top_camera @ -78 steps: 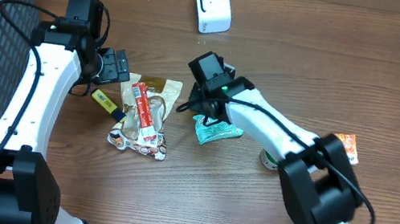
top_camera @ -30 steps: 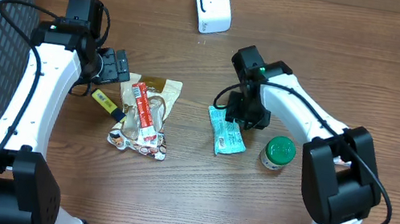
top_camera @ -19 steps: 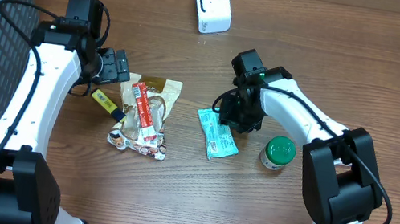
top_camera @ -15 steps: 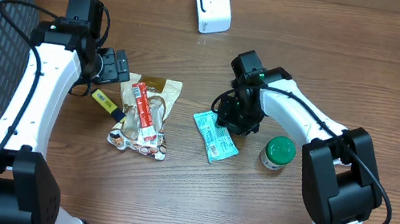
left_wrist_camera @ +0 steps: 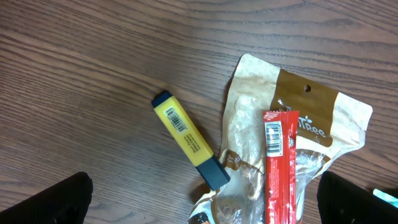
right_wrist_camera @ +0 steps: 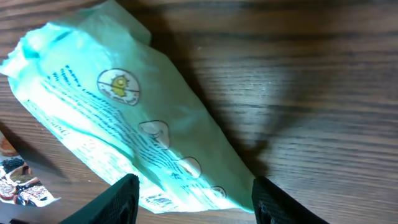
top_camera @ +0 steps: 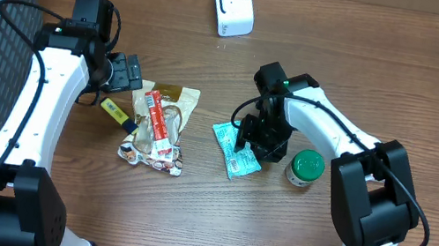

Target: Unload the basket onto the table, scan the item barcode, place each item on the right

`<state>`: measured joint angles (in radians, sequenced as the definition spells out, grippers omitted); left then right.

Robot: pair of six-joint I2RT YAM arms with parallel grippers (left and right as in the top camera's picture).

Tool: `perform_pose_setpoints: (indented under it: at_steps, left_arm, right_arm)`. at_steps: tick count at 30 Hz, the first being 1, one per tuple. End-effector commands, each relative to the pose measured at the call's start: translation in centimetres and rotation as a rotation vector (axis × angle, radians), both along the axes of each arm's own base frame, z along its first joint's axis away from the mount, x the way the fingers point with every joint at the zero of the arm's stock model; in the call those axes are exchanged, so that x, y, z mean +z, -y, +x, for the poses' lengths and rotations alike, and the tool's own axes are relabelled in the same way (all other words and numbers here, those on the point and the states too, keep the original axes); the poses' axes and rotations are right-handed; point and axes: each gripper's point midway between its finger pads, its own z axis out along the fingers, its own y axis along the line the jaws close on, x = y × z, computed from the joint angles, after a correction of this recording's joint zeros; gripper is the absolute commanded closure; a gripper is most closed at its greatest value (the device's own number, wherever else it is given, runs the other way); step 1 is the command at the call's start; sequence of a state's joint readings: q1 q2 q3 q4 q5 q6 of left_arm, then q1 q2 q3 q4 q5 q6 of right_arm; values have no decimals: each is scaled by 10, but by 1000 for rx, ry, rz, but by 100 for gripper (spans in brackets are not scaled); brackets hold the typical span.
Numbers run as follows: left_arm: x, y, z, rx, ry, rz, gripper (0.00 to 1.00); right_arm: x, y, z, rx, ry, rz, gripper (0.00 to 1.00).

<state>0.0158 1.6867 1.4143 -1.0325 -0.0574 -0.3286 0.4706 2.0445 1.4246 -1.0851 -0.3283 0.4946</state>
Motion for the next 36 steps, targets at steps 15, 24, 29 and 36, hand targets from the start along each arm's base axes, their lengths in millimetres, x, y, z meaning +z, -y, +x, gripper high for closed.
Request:
perform_pose_setpoints:
  at_steps: [15,24,29,36]
  left_arm:
    - [8,-2,3,-17,24,11,0]
    - [8,-2,3,-17,24,11,0]
    - [8,-2,3,-17,24,11,0]
    - [8,-2,3,-17,24,11,0]
  right_arm:
    - [15,-1,32,22,181,-24,40]
    - [15,8,36,38,186,-13,58]
    - [15,4,30,60,163,19,61]
    - [17,-4,29,52,155,64,64]
